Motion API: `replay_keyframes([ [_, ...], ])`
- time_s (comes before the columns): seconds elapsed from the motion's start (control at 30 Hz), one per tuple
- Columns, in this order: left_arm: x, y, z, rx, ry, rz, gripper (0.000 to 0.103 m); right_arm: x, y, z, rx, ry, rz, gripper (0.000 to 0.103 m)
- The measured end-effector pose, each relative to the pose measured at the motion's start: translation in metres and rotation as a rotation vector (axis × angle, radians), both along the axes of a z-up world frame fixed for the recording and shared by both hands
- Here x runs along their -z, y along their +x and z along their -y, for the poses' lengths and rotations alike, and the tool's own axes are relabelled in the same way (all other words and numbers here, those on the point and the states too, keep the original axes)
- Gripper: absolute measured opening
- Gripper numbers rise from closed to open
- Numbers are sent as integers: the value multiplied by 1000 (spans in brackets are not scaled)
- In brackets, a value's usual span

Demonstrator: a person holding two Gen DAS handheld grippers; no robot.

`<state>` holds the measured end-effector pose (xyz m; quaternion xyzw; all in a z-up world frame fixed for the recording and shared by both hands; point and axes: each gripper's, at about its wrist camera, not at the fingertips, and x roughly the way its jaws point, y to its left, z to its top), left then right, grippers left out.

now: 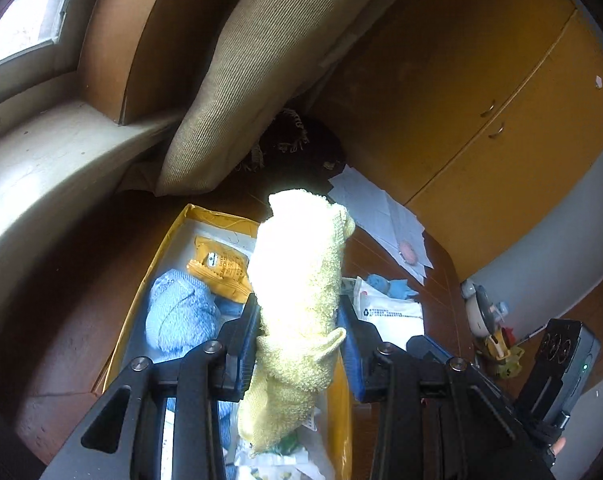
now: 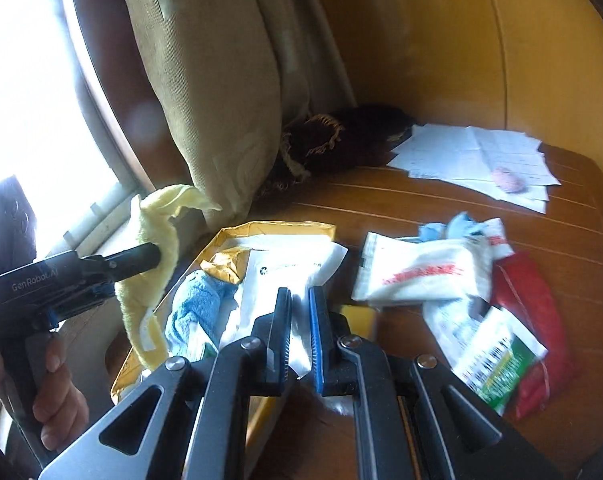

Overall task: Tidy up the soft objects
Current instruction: 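Carry the towel and white packet over the tray, lower them in, open both tools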

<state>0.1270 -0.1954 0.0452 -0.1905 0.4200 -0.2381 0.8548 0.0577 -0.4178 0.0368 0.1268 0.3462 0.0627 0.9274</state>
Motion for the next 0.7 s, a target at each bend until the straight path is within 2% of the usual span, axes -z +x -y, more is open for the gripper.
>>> replay_keyframes([
  [0.23,28,35,19,2,74,-83,38,20,69,-10,-18,-20,-74,9],
  [0.33,35,39,21,-12,118,-91,38,26,81,-14,-18,-35,-87,9],
  [0.47,46,46,21,-7,136,-129,39,37,92,-14,-16,-22,-118,9],
  [0.57,50,47,17,-11,117,-141,47,45,97,-19,-65,10,-127,12],
  [0.6,49,46,16,-16,115,-147,51,45,98,-21,-74,5,-122,18],
  [0.63,46,44,13,-23,107,-148,52,44,97,-21,-76,-2,-116,27],
  [0.7,34,34,7,-31,84,-120,64,37,90,-17,-58,1,-95,42],
])
